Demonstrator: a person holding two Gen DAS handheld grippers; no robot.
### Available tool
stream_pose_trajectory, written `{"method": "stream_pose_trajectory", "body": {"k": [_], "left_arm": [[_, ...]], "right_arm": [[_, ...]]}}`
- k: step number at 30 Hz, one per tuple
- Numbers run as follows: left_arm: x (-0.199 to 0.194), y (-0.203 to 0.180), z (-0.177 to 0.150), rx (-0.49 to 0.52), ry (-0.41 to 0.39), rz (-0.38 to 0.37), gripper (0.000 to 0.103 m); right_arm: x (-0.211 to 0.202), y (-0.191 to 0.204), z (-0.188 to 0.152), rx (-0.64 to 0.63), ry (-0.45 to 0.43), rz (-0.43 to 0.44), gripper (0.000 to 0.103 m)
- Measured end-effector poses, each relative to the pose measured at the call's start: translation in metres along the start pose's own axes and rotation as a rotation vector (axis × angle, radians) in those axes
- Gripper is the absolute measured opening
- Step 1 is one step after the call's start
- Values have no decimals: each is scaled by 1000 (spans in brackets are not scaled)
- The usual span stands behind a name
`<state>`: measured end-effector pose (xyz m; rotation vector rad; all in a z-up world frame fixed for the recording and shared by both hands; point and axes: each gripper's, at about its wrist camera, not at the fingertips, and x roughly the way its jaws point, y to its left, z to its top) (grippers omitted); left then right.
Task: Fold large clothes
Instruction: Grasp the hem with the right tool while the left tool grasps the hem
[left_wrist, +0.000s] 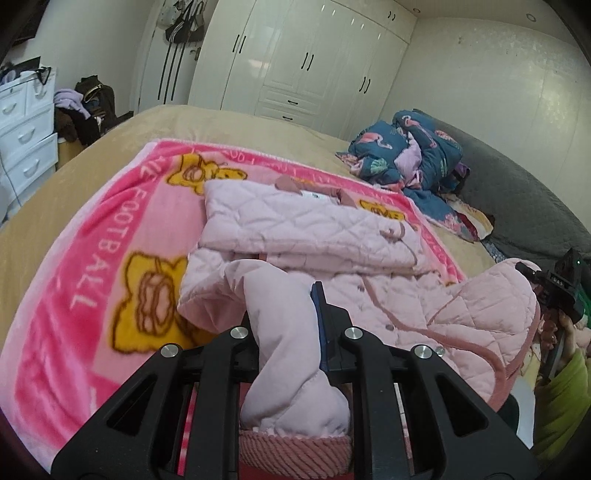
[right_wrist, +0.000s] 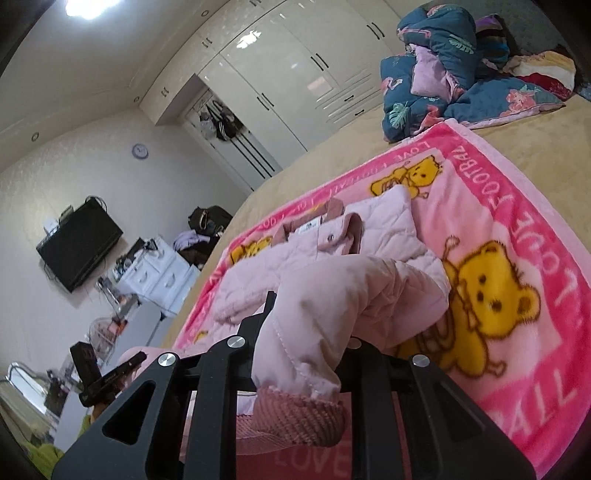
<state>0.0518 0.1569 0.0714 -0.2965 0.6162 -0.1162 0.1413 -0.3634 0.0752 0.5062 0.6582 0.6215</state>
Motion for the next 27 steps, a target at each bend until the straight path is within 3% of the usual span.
{"method": "stream_pose_trajectory", "body": {"k": [17, 27], "left_arm": [[36, 3, 70, 47, -45, 52, 10], [62, 12, 92, 37, -62, 92, 10]], "right_arm": [[35, -5, 58, 35, -61, -28, 17], [75, -11, 93, 56, -58, -44, 17]]}}
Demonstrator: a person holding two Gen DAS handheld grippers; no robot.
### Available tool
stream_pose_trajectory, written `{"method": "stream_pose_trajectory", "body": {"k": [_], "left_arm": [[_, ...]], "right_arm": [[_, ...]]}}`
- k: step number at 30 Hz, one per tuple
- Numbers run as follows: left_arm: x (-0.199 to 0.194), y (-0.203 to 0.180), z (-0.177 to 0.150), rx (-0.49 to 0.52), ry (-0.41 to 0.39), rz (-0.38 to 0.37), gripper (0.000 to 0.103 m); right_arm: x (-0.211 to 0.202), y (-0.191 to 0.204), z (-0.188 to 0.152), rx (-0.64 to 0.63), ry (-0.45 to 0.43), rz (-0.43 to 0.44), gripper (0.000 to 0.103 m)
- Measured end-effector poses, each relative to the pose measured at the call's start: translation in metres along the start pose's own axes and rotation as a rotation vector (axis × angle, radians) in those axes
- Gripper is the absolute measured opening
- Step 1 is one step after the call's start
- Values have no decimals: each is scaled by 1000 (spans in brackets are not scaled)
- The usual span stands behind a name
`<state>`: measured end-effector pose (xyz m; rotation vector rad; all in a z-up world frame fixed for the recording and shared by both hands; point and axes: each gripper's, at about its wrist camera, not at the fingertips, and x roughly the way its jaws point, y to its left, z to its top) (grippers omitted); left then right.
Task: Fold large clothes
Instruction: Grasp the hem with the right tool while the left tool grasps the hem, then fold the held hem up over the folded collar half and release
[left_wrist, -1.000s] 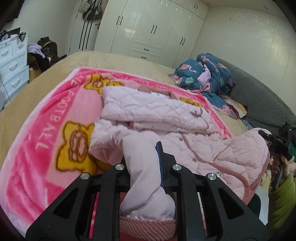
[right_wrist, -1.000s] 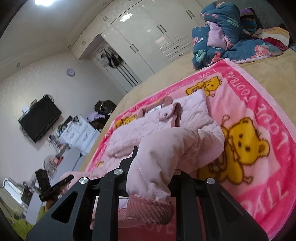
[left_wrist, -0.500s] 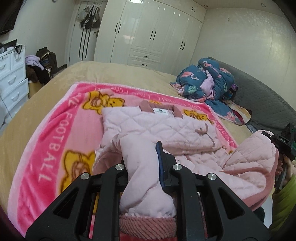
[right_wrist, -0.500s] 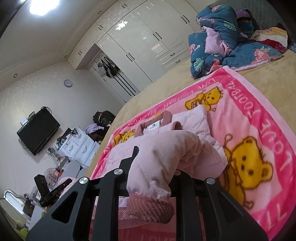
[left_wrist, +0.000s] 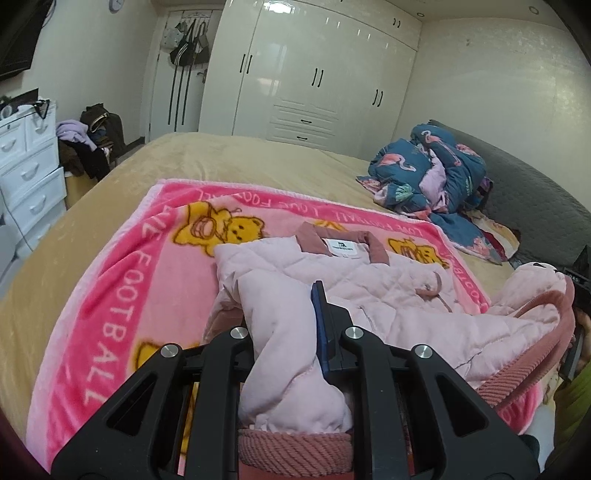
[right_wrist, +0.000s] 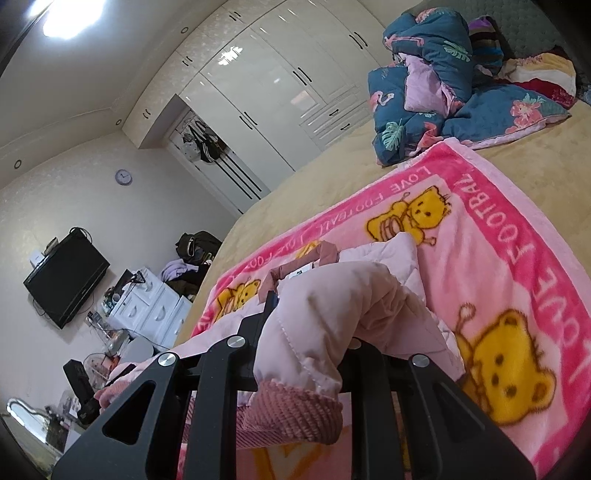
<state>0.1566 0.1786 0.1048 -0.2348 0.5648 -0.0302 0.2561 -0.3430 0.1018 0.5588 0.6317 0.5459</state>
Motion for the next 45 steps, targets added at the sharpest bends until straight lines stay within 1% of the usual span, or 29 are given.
{"method": "stream_pose_trajectory", "body": {"k": [4, 11, 21, 24, 30, 32, 34, 36, 38, 40, 42, 44, 45], "left_arm": [[10, 5, 5, -18, 2, 8, 10], [32, 14, 12, -21, 22, 35, 10], [75, 29, 21, -30, 74, 73, 10], [88, 34, 21, -43, 94, 79, 10], [111, 40, 22, -54, 127, 90, 10], [117, 42, 23, -60, 133, 91, 10], [123, 43, 22, -66, 140, 94, 10], [128, 43, 22, -70, 145, 95, 11], [133, 43, 23, -73, 148, 96, 11], [138, 43, 23, -77, 152, 97, 12], [142, 43, 24, -85, 155, 95, 13], [145, 42, 25, -92, 153, 93, 18], [146, 40, 26, -90, 153, 93, 20]], "right_arm": [[10, -4, 7, 18, 9, 0, 17], [24, -14, 16, 73, 30, 7, 18], [57, -32, 29, 133, 59, -16, 20], [69, -39, 33, 168, 76, -17, 23], [84, -52, 39, 262, 89, 31, 36], [86, -54, 40, 290, 80, 67, 51], [84, -54, 42, 296, 60, 96, 59], [83, -53, 44, 272, 44, 100, 63], [82, -53, 44, 240, 30, 95, 75], [82, -54, 40, 197, 16, 52, 79], [86, -53, 36, 132, 23, -13, 79], [95, -50, 27, 20, 42, -118, 82], [100, -50, 24, -9, 51, -144, 83]]}}
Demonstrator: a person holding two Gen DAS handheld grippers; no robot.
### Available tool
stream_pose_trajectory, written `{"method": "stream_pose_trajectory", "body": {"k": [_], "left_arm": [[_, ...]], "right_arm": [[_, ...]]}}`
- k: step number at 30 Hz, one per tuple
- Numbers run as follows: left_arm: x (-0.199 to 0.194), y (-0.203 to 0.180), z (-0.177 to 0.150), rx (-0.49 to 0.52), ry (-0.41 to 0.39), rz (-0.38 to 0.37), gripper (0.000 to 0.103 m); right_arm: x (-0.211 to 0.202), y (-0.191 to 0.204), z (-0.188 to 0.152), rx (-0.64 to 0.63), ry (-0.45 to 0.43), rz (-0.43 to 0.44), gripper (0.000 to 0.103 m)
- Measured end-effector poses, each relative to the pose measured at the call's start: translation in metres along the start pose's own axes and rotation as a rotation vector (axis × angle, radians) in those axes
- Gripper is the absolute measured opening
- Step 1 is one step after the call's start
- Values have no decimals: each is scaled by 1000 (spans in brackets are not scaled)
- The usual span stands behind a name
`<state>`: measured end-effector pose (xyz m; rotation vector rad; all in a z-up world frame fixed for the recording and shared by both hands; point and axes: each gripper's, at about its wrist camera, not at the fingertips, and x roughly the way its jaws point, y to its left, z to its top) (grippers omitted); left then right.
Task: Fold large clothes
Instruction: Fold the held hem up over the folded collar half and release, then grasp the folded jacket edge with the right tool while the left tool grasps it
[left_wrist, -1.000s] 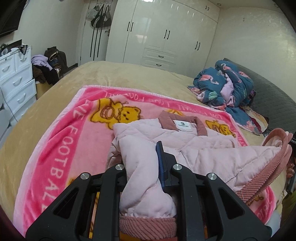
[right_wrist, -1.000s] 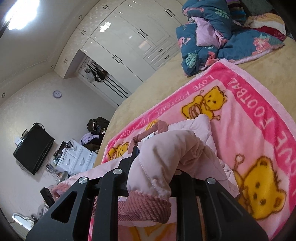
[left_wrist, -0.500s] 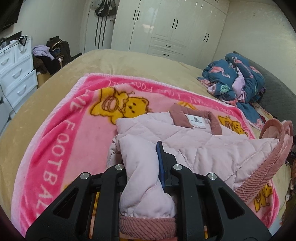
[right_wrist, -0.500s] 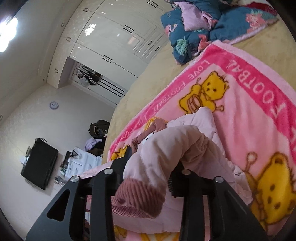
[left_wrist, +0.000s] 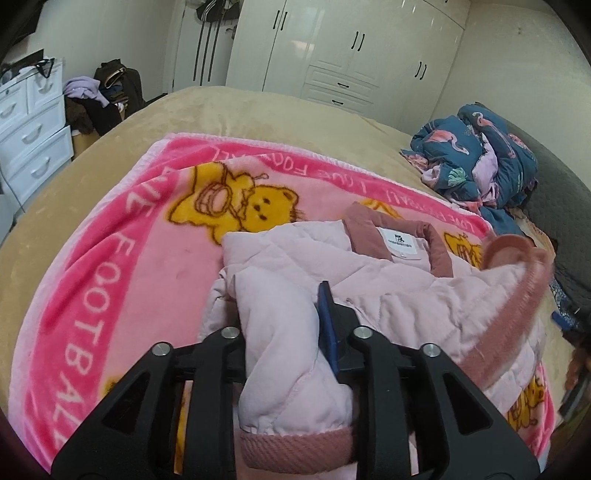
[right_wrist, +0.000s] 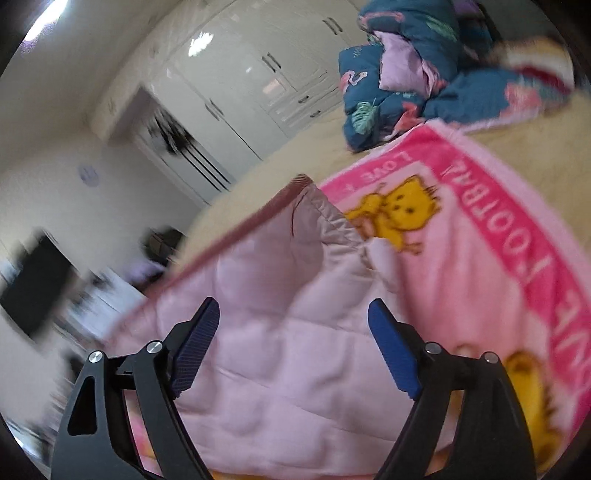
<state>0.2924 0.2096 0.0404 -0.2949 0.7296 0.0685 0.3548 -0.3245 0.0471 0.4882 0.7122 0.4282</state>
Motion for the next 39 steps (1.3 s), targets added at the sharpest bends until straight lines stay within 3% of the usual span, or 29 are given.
{"method": "stream_pose_trajectory", "body": {"k": [2, 3, 4, 5, 12, 16, 20, 22, 24, 27, 30, 32, 37, 39], "left_arm": [[-1, -2, 2, -11, -7, -17, 36], [-3, -2, 3, -27, -15, -49, 43], [-5, -3, 3, -33, -22, -69, 61], [-8, -4, 4, -38, -31, -84, 68], [-42, -22, 9, -12, -114, -112, 93], [-72, -25, 14, 26, -219, -82, 94], [-90, -19, 18, 34, -274, -54, 94], [-89, -10, 14, 57, -277, 4, 94], [-79, 1, 7, 71, -242, 52, 94], [-45, 24, -13, 66, -110, 97, 94], [-14, 37, -35, 78, 4, 107, 94], [1, 37, -46, 100, 53, 74, 94], [13, 31, -60, 118, 82, -29, 94], [12, 27, -63, 140, 56, -36, 88]], "right_arm": [[21, 2, -18, -118, 51, -119, 83], [27, 2, -23, -142, 68, -138, 83], [33, 1, -28, -166, 84, -155, 83], [35, 1, -34, -180, 86, -168, 84], [37, -1, -42, -264, 77, -210, 89], [32, -4, -42, -296, 79, -215, 89], [24, -8, -39, -296, 67, -214, 90], [20, -7, -40, -300, 61, -221, 91], [16, -9, -39, -309, 53, -233, 92], [13, -7, -37, -330, 47, -262, 94], [20, -7, -35, -343, 60, -290, 94], [28, -14, -32, -348, 82, -307, 94], [49, -19, -37, -360, 120, -290, 94], [49, -23, -40, -348, 113, -277, 90]]}}
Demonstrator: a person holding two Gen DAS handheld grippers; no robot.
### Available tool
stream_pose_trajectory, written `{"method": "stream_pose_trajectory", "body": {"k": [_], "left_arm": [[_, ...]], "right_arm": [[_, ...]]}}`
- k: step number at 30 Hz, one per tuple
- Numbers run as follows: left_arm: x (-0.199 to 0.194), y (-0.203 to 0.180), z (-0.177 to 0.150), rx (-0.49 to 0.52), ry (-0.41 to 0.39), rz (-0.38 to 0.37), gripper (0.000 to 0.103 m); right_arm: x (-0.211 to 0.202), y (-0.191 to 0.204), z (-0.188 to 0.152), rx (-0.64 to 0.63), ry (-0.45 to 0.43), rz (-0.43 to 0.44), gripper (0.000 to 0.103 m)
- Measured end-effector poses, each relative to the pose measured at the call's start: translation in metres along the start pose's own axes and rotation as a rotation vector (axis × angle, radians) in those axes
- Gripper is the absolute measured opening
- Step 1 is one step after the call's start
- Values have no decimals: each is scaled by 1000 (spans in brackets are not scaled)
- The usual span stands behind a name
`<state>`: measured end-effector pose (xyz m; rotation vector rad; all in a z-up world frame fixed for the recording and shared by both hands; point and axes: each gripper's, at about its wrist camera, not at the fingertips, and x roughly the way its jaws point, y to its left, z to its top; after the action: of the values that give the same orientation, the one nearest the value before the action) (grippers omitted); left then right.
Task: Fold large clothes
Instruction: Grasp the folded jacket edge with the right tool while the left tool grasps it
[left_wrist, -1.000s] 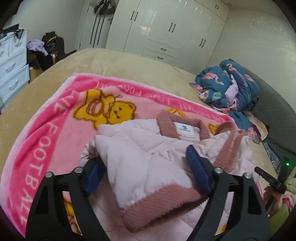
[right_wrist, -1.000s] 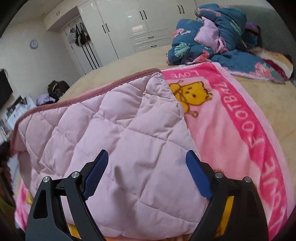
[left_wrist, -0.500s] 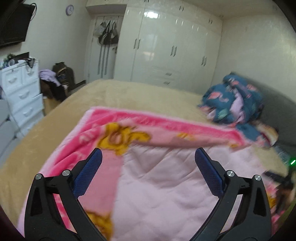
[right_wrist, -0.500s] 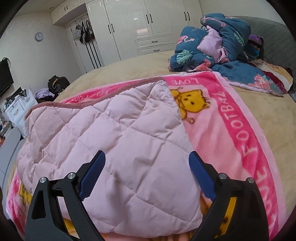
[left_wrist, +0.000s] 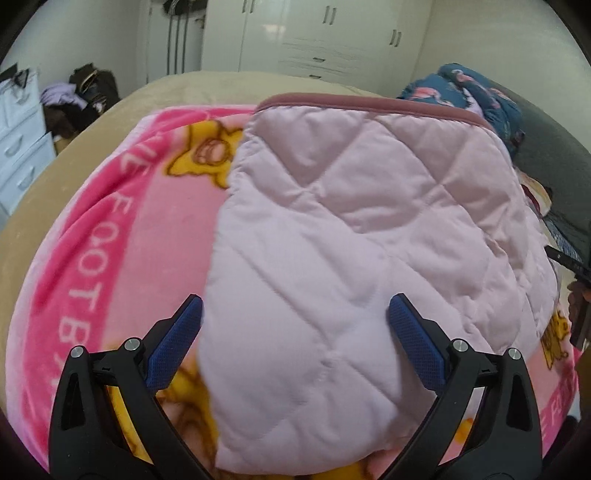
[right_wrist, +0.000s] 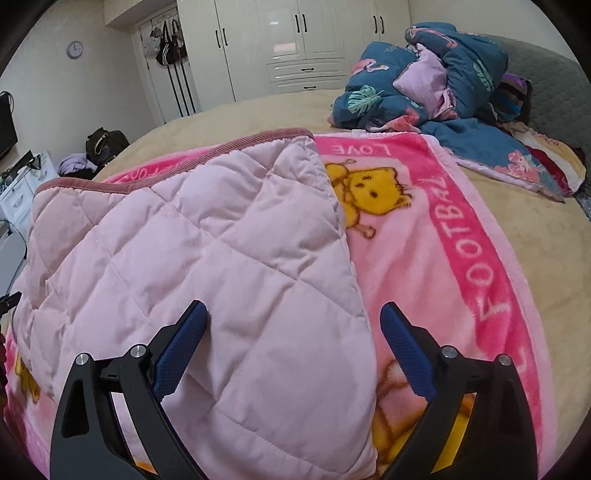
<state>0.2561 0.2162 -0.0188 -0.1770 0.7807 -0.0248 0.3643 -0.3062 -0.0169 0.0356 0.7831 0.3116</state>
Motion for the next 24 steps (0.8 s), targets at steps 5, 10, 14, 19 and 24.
{"method": "stream_pose_trajectory", "body": {"k": [5, 10, 14, 19, 24], "left_arm": [[-3, 3, -1, -20, -38, 30, 18], [-22, -8, 0, 34, -107, 49, 11], [-37, -14, 22, 32, -180, 61, 10], [-35, -10, 73, -5, -234, 56, 10], [-8, -13, 101, 4, -218, 113, 10]], "right_arm": [[-1, 10, -14, -65, -24, 34, 37], [-20, 22, -17, -93, -94, 22, 18], [-44, 26, 1, -66, -188, 9, 15], [-47, 23, 51, 2, -273, 7, 14], [-10, 22, 87, 29, -248, -48, 14]]}}
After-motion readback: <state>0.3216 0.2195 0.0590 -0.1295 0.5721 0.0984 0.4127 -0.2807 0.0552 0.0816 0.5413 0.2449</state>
